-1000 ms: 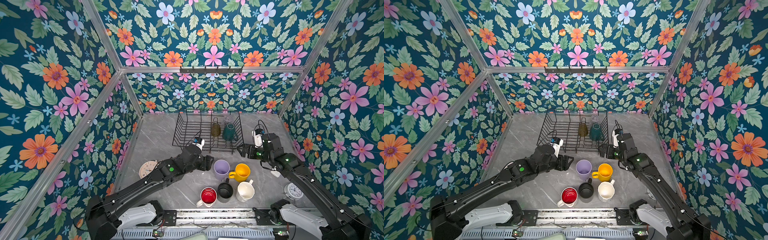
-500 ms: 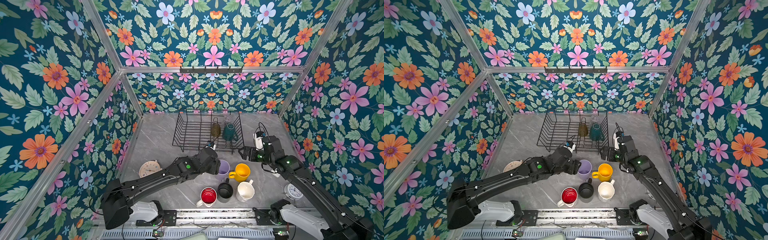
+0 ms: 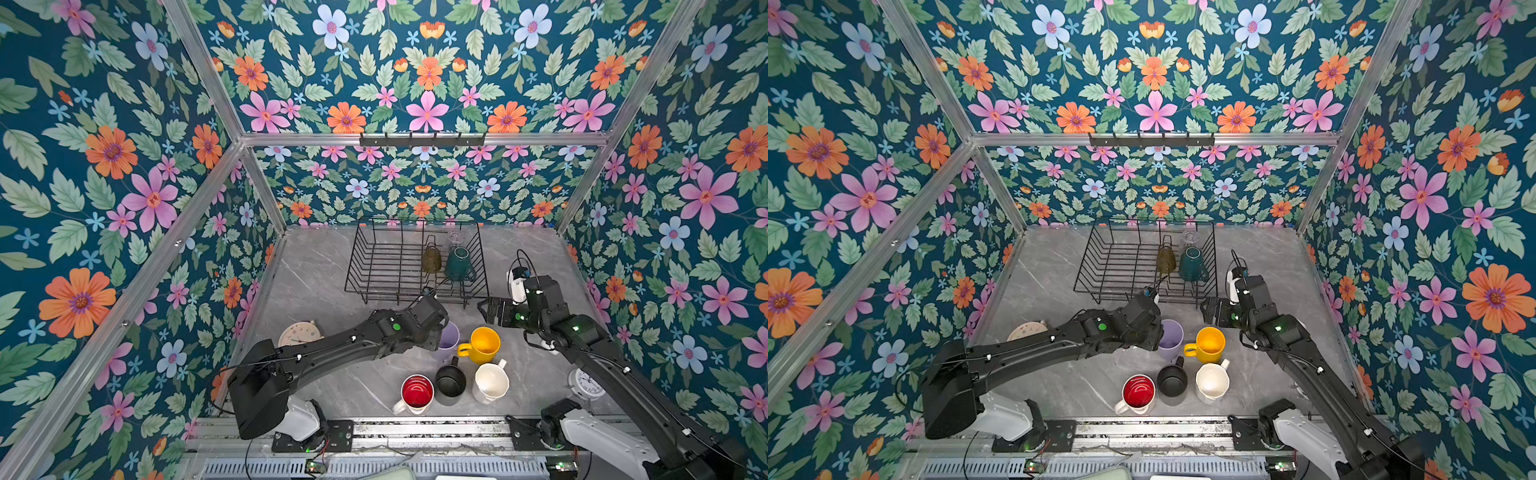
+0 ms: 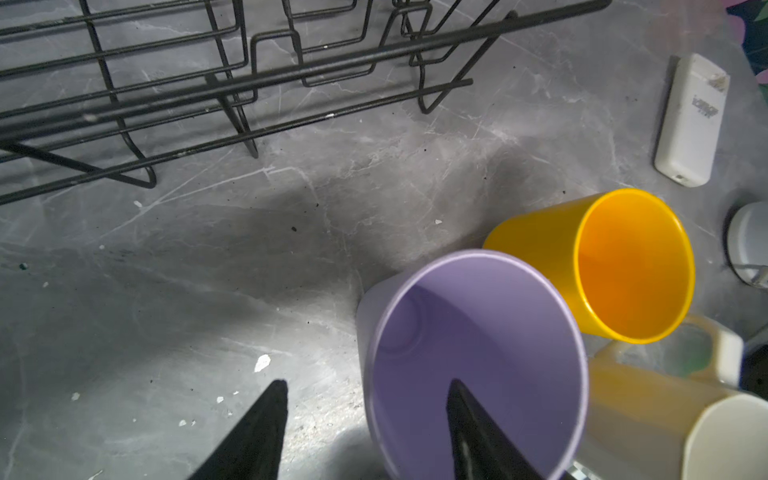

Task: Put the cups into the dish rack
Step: 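Reach the left gripper to the lavender cup while the right gripper hovers nearby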

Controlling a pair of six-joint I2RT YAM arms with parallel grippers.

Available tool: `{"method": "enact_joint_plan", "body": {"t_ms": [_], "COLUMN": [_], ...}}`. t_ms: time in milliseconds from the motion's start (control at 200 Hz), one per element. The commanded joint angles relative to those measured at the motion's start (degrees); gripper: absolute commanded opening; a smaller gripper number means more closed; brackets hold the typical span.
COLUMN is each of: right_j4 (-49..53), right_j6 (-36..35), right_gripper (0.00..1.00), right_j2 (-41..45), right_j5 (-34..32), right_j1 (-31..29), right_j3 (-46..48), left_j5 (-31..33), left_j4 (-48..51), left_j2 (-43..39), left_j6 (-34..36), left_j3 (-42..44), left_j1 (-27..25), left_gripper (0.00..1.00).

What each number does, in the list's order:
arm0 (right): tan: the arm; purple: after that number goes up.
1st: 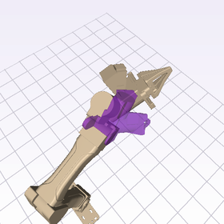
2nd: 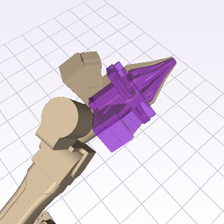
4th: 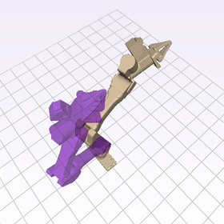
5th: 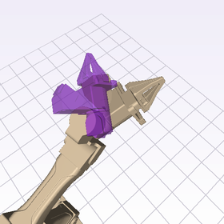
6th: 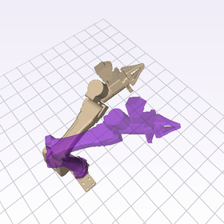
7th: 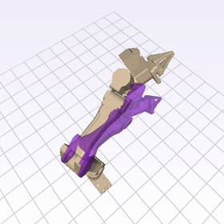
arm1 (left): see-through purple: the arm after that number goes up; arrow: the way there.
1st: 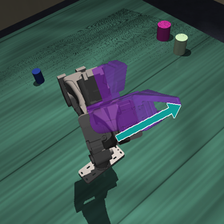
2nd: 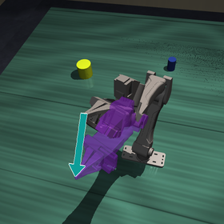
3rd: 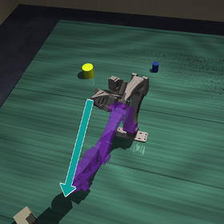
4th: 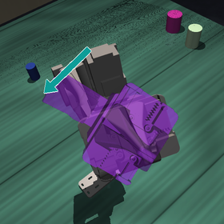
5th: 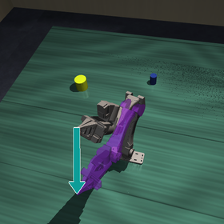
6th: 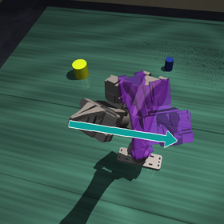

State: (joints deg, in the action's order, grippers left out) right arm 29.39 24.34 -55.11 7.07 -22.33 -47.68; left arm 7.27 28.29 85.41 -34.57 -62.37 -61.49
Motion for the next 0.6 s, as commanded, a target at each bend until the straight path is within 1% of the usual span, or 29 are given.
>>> {"method": "enact_joint_plan", "body": {"t_ms": [0, 140, 280, 535, 595], "right_j4": [-1.1, -1.3, -1.9, -3.1, -3.3], "right_j6": [-0.2, -0.3, -0.4, -0.2, -0.2], "right_gripper": [0.98, 0.98, 0.98, 0.98, 0.98], "right_j2": [0.2, 0.1, 0.0, -0.5, -0.6], "right_j5": [-0.3, -0.3, -0.1, 0.3, 0.3], "right_j1": [-0.1, -0.1, -0.1, 0.0, 0.0], "right_j3": [0.4, 0.9, 1.4, 2.2, 2.3], "left_j5": [-0.4, -0.4, -0.1, 0.0, 0.0], "left_j4": [0.6, 1.0, 1.6, 2.3, 2.5], "left_j2": [1.3, 3.0, 4.0, 4.6, 4.7], "left_j6": [-0.1, -0.4, -0.8, -1.5, -1.8], "left_j3": [-0.7, -1.3, -1.6, -1.8, -1.7], "left_j1": [0.0, 0.0, 0.1, 0.2, 0.4], "left_gripper": [0.6, 0.56, 0.51, 0.36, 0.3]}}
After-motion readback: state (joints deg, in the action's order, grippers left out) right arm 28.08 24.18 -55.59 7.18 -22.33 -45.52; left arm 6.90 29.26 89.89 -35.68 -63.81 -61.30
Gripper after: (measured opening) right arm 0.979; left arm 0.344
